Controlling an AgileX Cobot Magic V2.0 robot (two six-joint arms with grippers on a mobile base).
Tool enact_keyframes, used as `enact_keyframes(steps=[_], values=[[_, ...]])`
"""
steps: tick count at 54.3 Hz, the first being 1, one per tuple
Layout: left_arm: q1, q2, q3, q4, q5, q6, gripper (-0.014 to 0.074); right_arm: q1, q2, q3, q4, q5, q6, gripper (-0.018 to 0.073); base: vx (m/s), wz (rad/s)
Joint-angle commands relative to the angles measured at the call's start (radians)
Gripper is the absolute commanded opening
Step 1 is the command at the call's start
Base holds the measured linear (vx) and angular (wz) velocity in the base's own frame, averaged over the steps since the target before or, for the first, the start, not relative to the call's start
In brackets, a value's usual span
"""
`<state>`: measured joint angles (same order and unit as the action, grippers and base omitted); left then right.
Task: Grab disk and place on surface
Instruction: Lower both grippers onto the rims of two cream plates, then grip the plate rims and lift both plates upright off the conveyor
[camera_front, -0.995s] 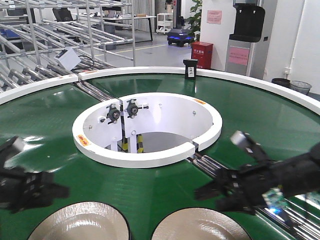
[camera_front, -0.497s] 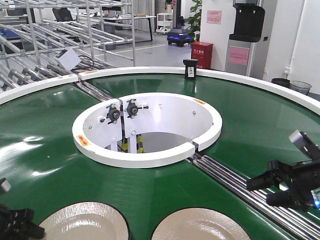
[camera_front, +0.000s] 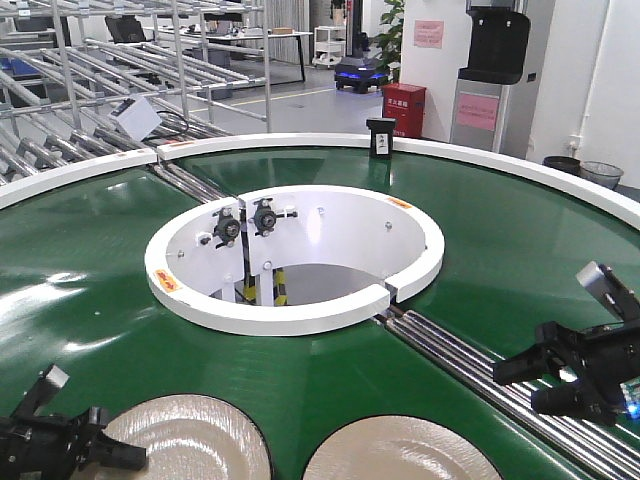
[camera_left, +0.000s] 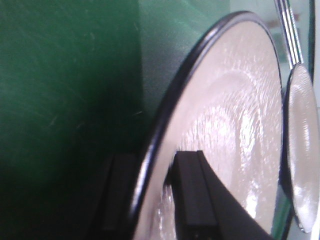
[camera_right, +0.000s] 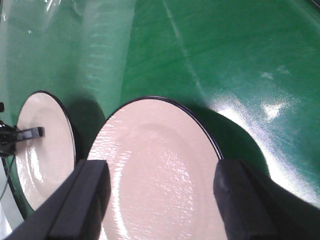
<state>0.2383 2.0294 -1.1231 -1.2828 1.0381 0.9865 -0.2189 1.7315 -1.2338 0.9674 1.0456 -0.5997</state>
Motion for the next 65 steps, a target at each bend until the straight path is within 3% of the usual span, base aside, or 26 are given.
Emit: enact_keyframes(steps=[1, 9, 13, 20, 30, 40, 45, 47, 51, 65], values=[[0.006, -0.089, -0.023, -0.109, 0.097, 0.015, -0.0008, -0.005, -0.044, -0.031, 0.001, 0.005, -0.010, 0.0478, 0.00, 0.00], [0.041, -0.191, -0.023, -0.204, 0.116, 0.012, -0.0007, -0.005, -0.035, -0.031, -0.125, -0.039, 0.052, 0.0466, 0.00, 0.00], [0.061, -0.249, -0.023, -0.254, 0.117, -0.012, -0.0007, -0.004, -0.016, -0.031, -0.143, -0.046, 0.065, 0.0466, 0.00, 0.00], [0.097, -0.322, -0.023, -0.322, 0.115, -0.049, -0.0007, 0.013, 0.040, -0.031, -0.142, -0.046, 0.065, 0.0466, 0.00, 0.00], [0.110, -0.359, -0.023, -0.348, 0.116, -0.068, -0.0007, 0.083, 0.135, -0.031, -0.142, -0.064, 0.034, 0.0466, 0.00, 0.00], [0.110, -0.360, -0.023, -0.380, 0.115, -0.091, -0.0006, 0.192, 0.220, -0.031, -0.039, -0.058, -0.037, 0.0462, 0.00, 0.00], [0.110, -0.360, -0.023, -0.399, 0.115, -0.091, -0.0004, 0.233, 0.240, -0.031, 0.019, -0.063, -0.057, 0.0369, 0.00, 0.00], [0.110, -0.360, -0.023, -0.401, 0.115, -0.092, -0.0004, 0.240, 0.242, -0.031, 0.038, -0.069, -0.060, 0.0272, 0.00, 0.00], [0.110, -0.360, -0.023, -0.398, 0.115, -0.115, -0.0004, 0.237, 0.236, -0.035, 0.071, -0.074, -0.070, -0.0004, 0.00, 0.00], [0.110, -0.363, -0.023, -0.399, 0.137, -0.150, -0.0004, 0.134, 0.088, -0.036, 0.113, -0.018, -0.040, -0.0009, 0.00, 0.00]])
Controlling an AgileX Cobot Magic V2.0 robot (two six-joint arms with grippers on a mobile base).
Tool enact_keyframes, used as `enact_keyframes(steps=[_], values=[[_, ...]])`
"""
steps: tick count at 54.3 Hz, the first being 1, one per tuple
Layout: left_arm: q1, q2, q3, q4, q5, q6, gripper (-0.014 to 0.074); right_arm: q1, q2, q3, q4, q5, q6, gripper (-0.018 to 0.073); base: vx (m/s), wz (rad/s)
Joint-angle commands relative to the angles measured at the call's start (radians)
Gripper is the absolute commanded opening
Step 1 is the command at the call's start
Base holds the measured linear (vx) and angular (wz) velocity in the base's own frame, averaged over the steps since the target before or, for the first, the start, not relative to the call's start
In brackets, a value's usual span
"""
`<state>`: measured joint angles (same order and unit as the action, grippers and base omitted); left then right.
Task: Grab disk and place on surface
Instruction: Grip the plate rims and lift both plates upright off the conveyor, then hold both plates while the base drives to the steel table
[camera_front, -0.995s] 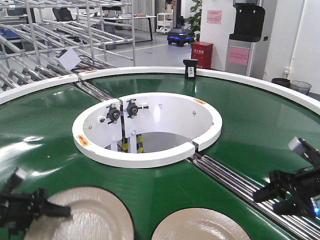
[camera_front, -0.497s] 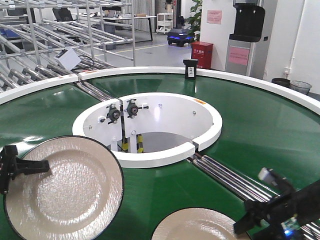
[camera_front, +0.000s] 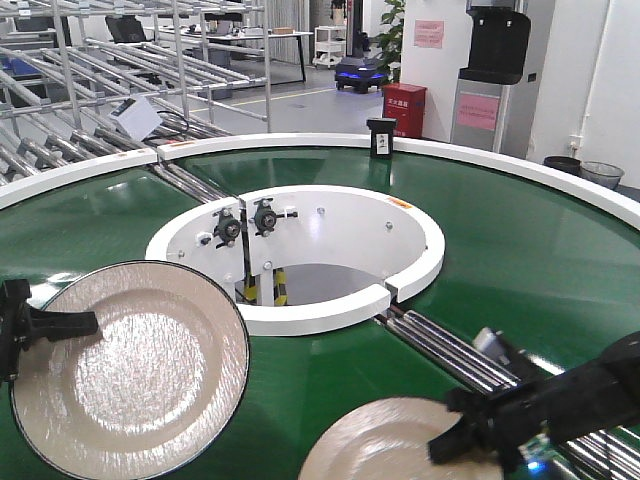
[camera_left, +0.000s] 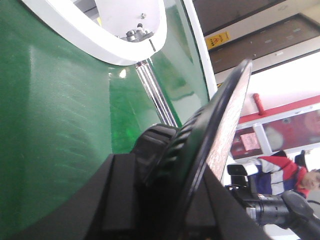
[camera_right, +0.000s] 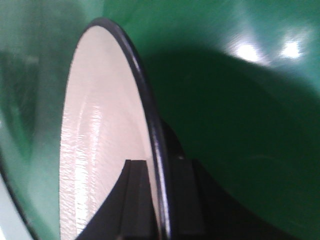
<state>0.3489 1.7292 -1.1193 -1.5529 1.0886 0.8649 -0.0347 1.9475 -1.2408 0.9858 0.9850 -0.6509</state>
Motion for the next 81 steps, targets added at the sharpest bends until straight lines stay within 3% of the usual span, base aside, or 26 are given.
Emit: enact_keyframes(steps=[1, 14, 21, 81], values=[[-0.001, -0.064, -0.027, -0.129, 0.092, -0.033, -0.0004, -0.062, -0.148, -0.029, 0.100, 0.050, 0.014, -0.0009, 0.00, 0.00], [-0.001, -0.119, -0.026, -0.127, 0.150, -0.075, -0.0001, -0.207, -0.377, -0.029, 0.205, 0.149, 0.027, -0.0009, 0.00, 0.00], [-0.004, -0.177, -0.026, -0.124, 0.150, -0.100, -0.0001, -0.239, -0.474, -0.029, 0.228, 0.152, 0.033, -0.0009, 0.00, 0.00], [-0.004, -0.223, -0.026, -0.102, 0.160, -0.098, -0.0001, -0.239, -0.540, -0.029, 0.254, 0.156, 0.033, -0.0009, 0.00, 0.00]])
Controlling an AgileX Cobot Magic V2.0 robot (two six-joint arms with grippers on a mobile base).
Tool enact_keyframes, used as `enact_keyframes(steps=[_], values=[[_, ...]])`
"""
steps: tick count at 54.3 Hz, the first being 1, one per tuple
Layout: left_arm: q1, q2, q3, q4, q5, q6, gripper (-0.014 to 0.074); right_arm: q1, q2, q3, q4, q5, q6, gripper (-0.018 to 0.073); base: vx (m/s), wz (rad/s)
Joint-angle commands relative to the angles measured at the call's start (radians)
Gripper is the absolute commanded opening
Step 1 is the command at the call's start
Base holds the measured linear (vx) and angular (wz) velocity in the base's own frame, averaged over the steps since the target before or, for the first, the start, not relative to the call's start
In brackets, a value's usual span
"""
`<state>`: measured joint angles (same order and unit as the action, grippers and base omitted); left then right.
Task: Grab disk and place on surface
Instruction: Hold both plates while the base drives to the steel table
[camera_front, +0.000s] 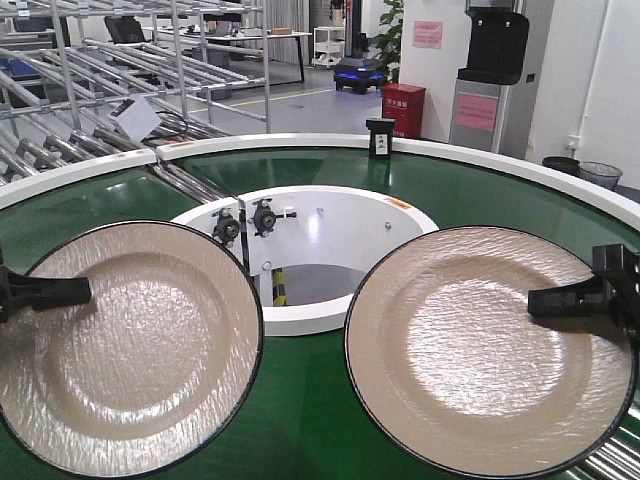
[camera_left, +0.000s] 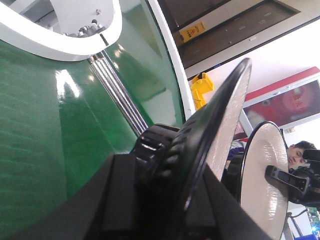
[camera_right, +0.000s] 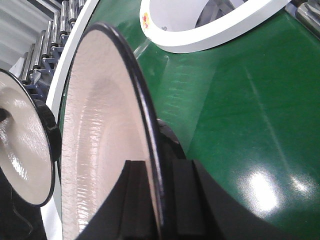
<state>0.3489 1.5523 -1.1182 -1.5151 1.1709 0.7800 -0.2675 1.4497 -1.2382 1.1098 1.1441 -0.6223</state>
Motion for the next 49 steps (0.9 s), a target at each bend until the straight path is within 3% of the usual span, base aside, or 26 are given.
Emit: enact_keyframes(steps=[1, 24, 49], values=[[-0.004, -0.046, -0.027, -0.139, 0.078, -0.013, -0.0001, -0.006, -0.042, -0.031, 0.130, -0.003, 0.005, -0.0009, 0.00, -0.01], [-0.004, -0.046, -0.027, -0.139, 0.077, -0.013, -0.0001, -0.006, -0.042, -0.031, 0.130, -0.004, 0.005, -0.0009, -0.03, -0.11], [-0.004, -0.046, -0.027, -0.139, 0.077, -0.013, -0.0001, -0.006, -0.042, -0.031, 0.130, -0.004, 0.005, -0.0009, -0.13, -0.55]])
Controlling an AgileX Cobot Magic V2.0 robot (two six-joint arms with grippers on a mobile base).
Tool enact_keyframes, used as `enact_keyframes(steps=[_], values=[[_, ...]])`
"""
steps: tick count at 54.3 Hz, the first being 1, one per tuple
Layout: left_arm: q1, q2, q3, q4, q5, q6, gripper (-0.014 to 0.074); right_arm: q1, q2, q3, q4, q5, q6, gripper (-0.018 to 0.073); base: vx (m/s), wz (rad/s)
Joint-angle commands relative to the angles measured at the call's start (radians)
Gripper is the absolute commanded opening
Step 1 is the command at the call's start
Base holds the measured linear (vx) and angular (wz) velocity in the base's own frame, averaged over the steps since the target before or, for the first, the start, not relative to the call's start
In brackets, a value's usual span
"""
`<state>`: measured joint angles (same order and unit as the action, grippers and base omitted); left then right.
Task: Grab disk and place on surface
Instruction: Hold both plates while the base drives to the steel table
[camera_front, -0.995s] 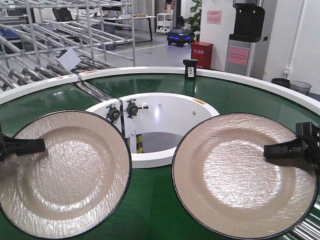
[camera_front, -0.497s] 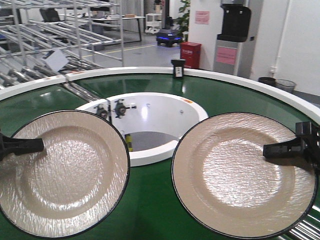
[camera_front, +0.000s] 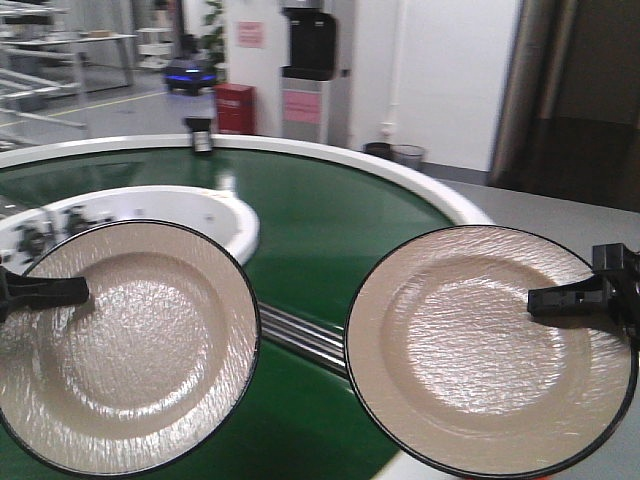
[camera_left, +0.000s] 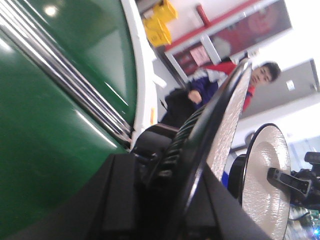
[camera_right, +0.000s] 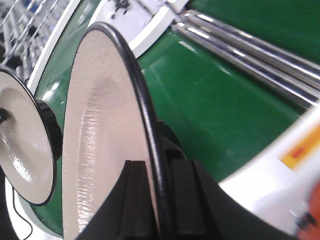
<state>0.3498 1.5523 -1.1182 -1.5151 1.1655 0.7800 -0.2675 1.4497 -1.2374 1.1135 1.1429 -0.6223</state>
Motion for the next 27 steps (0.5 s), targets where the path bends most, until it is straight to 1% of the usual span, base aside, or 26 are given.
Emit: enact_keyframes(steps=[1, 27], values=[[-0.005, -0.046, -0.027, -0.139, 0.082, -0.013, -0.0001, -0.006, -0.042, -0.032, 0.126, -0.003, 0.005, -0.0009, -0.16, -0.68], [-0.005, -0.046, -0.027, -0.139, 0.082, -0.013, -0.0001, -0.006, -0.042, -0.032, 0.126, -0.003, 0.005, -0.0009, -0.17, -0.66]])
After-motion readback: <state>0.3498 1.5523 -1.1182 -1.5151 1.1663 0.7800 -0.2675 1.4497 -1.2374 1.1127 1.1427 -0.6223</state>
